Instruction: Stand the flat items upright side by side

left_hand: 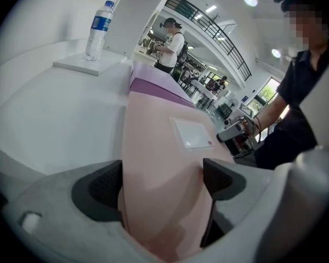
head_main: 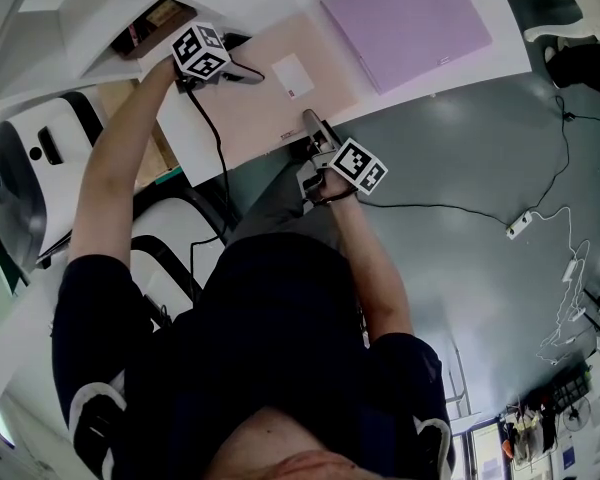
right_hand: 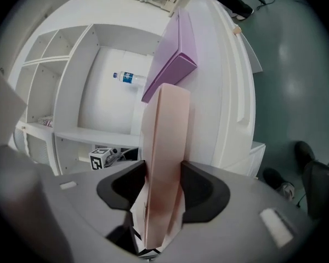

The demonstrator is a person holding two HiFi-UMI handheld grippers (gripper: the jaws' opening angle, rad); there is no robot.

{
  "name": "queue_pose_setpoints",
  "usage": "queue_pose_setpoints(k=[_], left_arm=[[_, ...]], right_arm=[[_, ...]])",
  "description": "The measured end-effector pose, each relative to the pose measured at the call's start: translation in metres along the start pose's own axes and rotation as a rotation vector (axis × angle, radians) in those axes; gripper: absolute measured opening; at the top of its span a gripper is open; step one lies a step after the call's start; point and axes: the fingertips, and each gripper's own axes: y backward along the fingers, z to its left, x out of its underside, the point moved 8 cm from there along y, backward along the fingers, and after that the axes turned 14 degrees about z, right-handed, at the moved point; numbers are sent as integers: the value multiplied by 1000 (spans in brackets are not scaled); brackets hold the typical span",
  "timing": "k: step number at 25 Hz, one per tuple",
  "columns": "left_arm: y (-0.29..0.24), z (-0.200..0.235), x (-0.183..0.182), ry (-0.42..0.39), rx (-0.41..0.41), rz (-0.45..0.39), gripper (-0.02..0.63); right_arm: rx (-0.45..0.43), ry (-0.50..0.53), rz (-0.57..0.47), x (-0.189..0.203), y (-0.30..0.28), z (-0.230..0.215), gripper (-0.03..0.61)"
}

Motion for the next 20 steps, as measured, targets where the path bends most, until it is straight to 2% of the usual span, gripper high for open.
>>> queue_pose_setpoints(k=[6,13,20], left_arm=[[1,-8,8,23,-7,-59,472],[1,-7,14,21,-28,-70,469],[14,-12,9,-18,-34,-163,469]], right_arm=[[-60,72,10,-3,5,-3,199],[-73,41,59,-5,2,-6,183],[-82,131,7,-12,18,15,161]])
